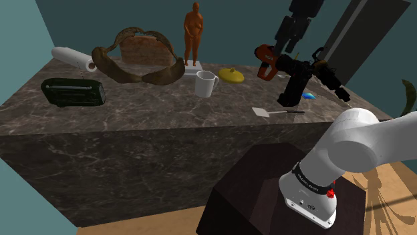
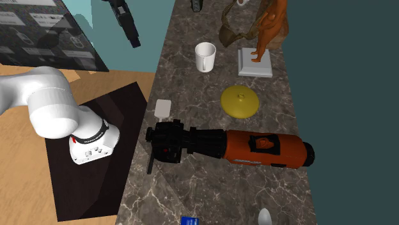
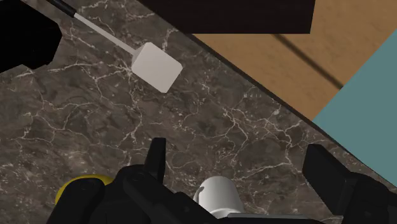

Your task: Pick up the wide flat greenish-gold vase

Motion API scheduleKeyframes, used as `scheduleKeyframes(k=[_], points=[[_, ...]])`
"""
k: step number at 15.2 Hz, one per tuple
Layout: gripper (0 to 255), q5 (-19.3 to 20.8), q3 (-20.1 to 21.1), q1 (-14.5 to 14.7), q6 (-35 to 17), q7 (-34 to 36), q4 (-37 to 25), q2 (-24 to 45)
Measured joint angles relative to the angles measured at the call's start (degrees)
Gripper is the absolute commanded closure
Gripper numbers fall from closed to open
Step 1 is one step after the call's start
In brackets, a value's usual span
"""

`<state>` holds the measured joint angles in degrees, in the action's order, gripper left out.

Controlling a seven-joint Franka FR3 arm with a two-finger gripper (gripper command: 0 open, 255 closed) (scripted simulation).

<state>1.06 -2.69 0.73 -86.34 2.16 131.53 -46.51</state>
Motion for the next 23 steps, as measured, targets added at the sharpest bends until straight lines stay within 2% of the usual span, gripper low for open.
scheduleKeyframes(k=[3, 9, 14, 19, 23], points=[[0, 0.6, -1.2, -0.2, -2.1, -1.2, 0.7, 0.8], [0, 2.6, -6.6, -0.9, -13.6, -6.9, 4.2, 6.1], [0, 2.7, -11.5, -0.7, -22.8, -12.1, 3.1, 13.9], [0, 0.8, -16.4, 0.0, -31.5, -18.0, 1.3, 22.2], [0, -2.9, -20.6, 1.1, -37.1, -24.2, -2.5, 30.4]])
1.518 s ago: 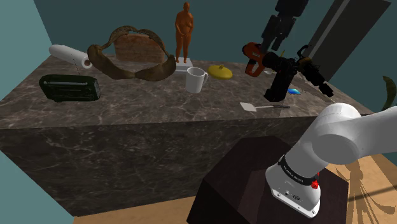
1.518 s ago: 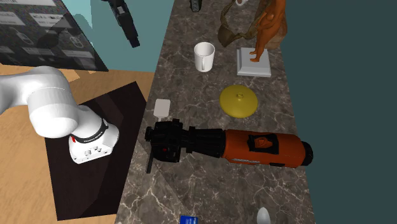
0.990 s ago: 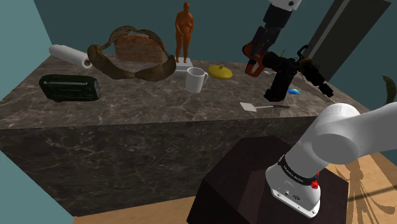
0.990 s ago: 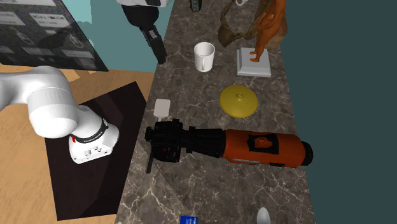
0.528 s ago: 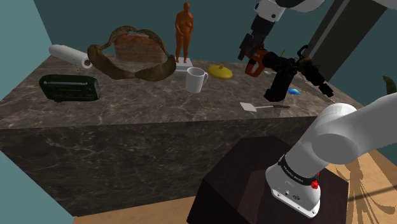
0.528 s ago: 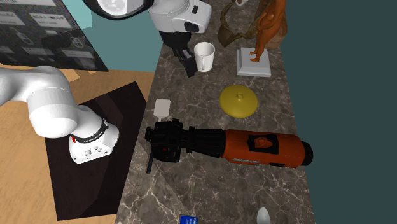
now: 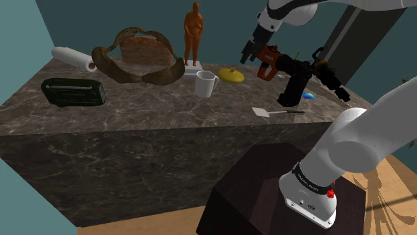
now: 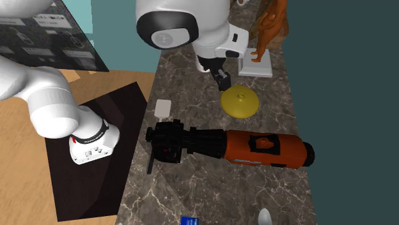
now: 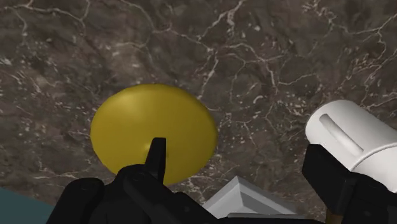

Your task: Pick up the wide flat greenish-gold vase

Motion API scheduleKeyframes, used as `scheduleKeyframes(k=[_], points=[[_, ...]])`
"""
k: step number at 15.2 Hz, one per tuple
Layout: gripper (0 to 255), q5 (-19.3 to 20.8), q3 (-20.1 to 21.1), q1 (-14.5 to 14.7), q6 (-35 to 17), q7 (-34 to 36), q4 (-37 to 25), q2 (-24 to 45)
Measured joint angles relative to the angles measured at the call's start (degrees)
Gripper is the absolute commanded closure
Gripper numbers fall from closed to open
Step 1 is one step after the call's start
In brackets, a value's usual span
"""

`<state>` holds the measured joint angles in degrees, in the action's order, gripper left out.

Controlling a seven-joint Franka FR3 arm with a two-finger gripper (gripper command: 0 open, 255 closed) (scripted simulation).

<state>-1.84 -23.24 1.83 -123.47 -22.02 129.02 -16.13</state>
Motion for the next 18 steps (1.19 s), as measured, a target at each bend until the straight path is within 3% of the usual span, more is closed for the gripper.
scheduleKeyframes(k=[9, 16, 17, 18], points=[[0, -14.9, -5.5, 0.5, -7.0, -15.4, -11.3, 18.7], [0, -18.2, -5.2, 0.3, -11.1, -18.3, -9.5, 21.6], [255, -18.4, -5.2, 0.3, -11.4, -18.5, -9.3, 21.8], [255, -18.6, -5.1, 0.2, -11.5, -18.6, -9.3, 21.9]])
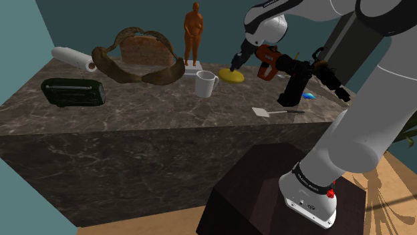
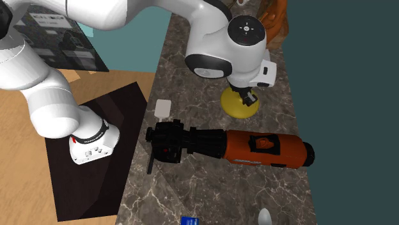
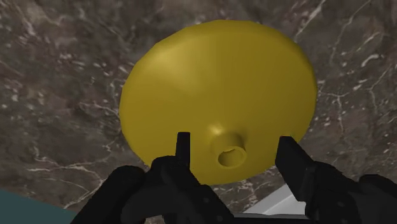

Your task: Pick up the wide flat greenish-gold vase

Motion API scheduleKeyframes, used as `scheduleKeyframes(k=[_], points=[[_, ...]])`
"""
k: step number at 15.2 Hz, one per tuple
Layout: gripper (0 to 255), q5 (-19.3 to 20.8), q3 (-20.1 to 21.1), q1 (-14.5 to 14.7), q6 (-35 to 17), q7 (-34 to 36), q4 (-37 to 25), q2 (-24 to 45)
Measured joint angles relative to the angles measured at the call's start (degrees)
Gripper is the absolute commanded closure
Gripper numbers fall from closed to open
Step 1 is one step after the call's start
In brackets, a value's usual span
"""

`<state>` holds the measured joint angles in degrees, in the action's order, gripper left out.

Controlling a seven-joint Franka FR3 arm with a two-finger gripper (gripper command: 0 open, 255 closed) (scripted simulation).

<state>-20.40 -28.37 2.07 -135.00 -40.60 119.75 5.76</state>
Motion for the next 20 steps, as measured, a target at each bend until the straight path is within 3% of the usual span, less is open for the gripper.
scheduleKeyframes(k=[9, 20], points=[[255, -0.2, 0.0, -0.1, -0.2, -0.2, 0.0, 0.1], [255, 3.8, -0.5, 0.2, 6.1, 3.5, -3.8, -3.3]])
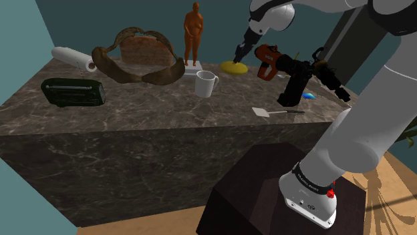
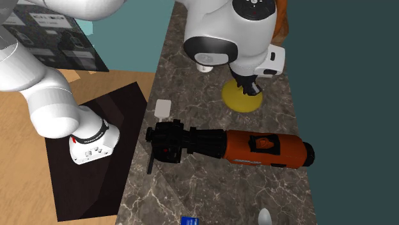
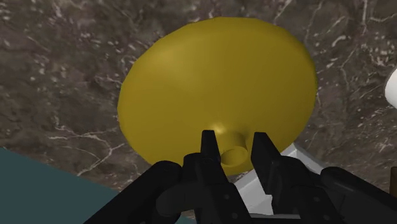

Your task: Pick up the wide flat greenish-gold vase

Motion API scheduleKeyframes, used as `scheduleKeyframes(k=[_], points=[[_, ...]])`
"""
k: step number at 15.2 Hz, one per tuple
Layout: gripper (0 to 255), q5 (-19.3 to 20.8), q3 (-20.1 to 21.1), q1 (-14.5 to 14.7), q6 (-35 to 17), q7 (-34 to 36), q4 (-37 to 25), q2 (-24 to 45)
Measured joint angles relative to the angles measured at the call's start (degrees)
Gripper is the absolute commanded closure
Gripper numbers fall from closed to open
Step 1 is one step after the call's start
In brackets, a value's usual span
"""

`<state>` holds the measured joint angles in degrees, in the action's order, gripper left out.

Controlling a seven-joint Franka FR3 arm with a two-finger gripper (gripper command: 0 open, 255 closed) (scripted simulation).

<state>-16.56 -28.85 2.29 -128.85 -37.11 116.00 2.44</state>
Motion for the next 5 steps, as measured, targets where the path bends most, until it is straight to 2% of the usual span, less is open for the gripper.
scheduleKeyframes(k=[5], points=[[255, 1.5, -0.1, 0.1, 3.3, 1.6, -2.3, -1.4]])
